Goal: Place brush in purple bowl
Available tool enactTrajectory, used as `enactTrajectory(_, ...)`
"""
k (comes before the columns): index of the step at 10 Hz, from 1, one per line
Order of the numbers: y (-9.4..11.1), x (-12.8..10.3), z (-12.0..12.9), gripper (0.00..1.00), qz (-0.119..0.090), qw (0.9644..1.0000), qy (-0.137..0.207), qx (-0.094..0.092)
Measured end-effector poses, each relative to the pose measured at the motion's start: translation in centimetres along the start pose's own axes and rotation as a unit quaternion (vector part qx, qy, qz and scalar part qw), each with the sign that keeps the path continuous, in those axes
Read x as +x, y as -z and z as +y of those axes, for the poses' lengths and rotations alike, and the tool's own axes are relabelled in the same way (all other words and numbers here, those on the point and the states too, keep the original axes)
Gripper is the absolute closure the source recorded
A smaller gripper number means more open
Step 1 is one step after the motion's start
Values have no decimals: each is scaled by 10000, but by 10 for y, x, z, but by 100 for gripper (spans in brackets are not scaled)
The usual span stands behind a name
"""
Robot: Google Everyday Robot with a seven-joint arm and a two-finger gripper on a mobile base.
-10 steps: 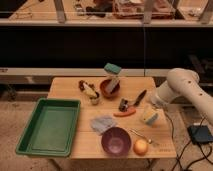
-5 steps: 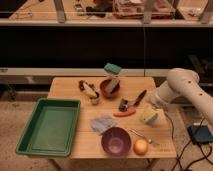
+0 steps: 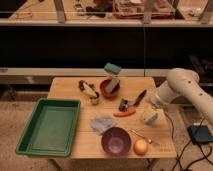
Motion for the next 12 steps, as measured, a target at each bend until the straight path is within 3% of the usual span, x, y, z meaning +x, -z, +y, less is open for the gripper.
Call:
enactTrajectory(1, 2, 1, 0, 20, 10, 10000, 22, -73)
enactTrajectory(3, 19, 8, -1, 20, 33, 9987, 170, -474)
enactTrajectory(5, 28, 21, -6, 20, -142, 9927, 928, -757)
enactTrajectory(6, 28, 24, -8, 20, -292, 9885, 1221, -839)
enactTrajectory(10, 27, 26, -8, 20, -299, 9873, 1288, -882)
enactTrajectory(11, 27, 27, -7, 20, -197, 9852, 1418, -945)
enactTrajectory(12, 25, 26, -5, 20, 123, 9777, 1839, -1007)
